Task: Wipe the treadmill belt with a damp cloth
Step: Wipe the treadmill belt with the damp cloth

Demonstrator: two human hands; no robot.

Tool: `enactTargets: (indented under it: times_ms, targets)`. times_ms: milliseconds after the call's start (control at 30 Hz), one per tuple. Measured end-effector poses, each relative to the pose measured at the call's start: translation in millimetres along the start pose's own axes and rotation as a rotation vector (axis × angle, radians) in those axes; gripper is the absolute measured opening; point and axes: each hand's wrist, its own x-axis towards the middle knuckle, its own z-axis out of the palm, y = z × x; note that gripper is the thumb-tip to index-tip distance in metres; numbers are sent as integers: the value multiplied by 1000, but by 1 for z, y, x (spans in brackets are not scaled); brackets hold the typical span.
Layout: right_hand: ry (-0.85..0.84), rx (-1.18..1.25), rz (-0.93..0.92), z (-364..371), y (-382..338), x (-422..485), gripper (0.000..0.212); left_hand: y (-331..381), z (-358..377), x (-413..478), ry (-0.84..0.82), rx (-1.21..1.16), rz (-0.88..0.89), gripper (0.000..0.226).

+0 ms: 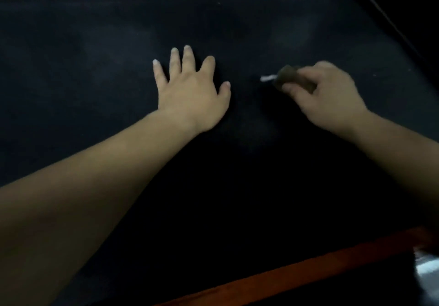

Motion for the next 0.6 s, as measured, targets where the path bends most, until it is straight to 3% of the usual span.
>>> enactTargets:
  times_ms: [67, 233, 300, 467, 600]
  targets:
    - [29, 14, 68, 2, 11, 13, 26, 3, -1, 20, -14, -34, -31, 63]
    - [-111, 112, -188, 5, -1, -24, 26, 7, 10, 31, 19, 7, -133, 63]
    - [-70, 70, -219, 5, 10, 0, 28, 9, 13, 29, 35, 35, -133, 66]
    - [36, 84, 4, 15, 27, 81, 23, 11, 12, 28, 17, 55, -148, 68]
    - [-77, 149, -263, 22, 2, 42, 21, 13, 12, 28, 34, 54, -145, 63]
